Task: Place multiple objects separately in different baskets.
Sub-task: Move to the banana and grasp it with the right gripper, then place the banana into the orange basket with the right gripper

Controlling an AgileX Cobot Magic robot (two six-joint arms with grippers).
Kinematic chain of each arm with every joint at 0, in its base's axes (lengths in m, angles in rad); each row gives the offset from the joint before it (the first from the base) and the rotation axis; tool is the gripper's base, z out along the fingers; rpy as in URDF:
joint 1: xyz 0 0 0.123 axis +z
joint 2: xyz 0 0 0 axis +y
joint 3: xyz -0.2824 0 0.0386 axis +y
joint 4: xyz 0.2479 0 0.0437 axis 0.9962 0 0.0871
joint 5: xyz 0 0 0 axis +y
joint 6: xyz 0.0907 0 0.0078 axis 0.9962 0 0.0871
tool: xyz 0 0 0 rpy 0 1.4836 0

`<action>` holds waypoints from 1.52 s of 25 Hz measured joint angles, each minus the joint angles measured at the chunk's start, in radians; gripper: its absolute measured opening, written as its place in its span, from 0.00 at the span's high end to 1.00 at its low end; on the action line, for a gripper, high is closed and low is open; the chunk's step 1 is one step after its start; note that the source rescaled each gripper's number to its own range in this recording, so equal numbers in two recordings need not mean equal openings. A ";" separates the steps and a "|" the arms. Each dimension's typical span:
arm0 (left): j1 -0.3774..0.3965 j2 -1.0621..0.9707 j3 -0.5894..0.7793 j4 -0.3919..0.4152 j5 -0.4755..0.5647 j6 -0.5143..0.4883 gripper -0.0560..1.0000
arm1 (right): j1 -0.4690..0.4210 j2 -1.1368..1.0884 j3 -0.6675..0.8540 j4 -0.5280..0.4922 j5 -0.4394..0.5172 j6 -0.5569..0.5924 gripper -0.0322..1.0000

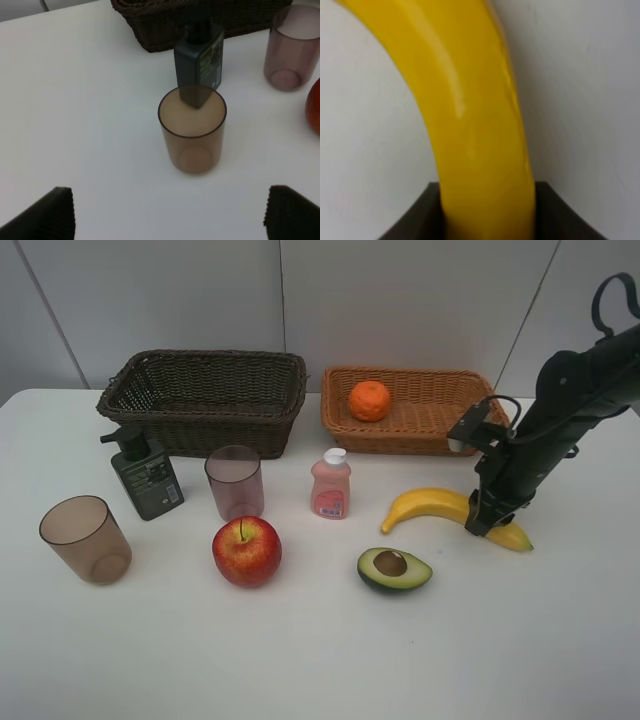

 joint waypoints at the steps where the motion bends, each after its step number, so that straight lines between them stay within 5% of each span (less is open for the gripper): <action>1: 0.000 0.000 0.000 0.000 0.000 0.000 0.00 | 0.000 0.000 0.000 0.000 0.000 0.000 0.93; 18: 0.000 0.000 0.000 0.000 0.000 0.000 0.00 | 0.000 0.000 0.000 0.000 0.015 0.000 0.93; 38: 0.000 0.000 0.000 0.000 0.000 0.000 0.00 | 0.000 -0.174 -0.207 0.022 0.333 0.000 0.93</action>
